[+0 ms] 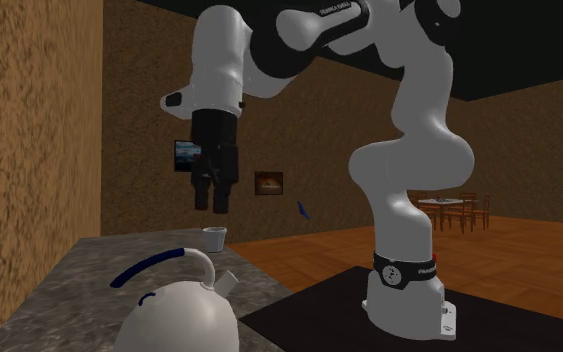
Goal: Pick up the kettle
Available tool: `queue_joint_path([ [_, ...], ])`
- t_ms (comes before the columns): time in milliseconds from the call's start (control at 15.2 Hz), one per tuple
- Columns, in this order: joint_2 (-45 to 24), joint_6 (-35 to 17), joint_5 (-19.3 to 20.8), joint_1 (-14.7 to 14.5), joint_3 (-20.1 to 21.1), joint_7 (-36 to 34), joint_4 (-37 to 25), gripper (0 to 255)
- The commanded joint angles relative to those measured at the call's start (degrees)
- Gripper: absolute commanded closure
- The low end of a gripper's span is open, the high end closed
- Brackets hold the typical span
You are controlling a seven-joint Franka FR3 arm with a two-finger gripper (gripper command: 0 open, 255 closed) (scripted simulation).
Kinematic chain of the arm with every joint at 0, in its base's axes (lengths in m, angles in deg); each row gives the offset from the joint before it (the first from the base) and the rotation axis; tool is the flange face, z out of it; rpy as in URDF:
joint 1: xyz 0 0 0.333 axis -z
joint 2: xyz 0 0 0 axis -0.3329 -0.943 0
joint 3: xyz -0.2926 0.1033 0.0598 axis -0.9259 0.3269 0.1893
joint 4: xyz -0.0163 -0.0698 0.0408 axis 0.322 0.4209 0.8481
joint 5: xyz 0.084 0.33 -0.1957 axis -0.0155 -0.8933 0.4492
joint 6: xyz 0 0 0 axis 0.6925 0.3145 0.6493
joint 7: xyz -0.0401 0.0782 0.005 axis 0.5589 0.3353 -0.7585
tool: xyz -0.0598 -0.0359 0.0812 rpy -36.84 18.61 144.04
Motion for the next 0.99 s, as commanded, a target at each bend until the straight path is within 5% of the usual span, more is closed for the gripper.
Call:
queue_joint_path([
  [0, -2.9, -4.0, 0.0, 0.8, -2.2, 1.8, 0.2, 0],
  [792, -12.6, -16.3, -2.9, 0.2, -6.2, 5.9, 2.0, 0],
  [858, -12.4, -16.1, -2.8, 0.2, -6.1, 5.8, 2.0, 255],
  [924, -12.4, -16.1, -2.8, 0.2, -6.2, 5.9, 2.0, 255],
])
